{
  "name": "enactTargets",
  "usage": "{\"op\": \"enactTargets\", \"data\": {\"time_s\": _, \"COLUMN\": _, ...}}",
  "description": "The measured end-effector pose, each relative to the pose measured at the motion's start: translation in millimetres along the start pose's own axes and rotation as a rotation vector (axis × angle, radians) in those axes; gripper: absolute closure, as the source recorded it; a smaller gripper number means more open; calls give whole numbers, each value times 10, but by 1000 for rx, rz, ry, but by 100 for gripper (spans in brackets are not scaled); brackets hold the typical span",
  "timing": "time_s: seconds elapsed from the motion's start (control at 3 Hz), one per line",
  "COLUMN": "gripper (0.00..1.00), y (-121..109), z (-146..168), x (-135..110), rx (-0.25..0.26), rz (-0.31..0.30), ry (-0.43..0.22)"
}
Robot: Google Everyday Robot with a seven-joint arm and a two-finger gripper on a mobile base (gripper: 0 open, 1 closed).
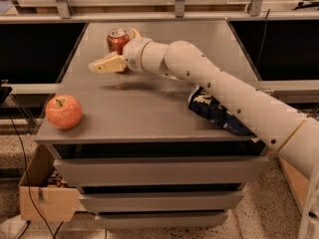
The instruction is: Place coke can upright
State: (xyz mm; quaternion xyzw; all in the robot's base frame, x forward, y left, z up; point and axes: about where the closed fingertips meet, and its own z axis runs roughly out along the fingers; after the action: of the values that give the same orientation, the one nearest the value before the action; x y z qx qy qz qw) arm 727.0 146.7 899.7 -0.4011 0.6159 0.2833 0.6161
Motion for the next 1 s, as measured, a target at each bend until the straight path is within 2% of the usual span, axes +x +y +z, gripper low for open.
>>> {"op": "enactTargets", "data": {"time_s": 0.33, "gripper": 0, "y": -4, "z": -8, "x": -1, "rx": 0, "rz": -1, "ry": 1}}
{"op": "enactTargets", "data": {"time_s": 1.0, "gripper": 0, "y": -126, "z": -304, "x": -137, "rx": 57, "rz": -45, "ry": 39}}
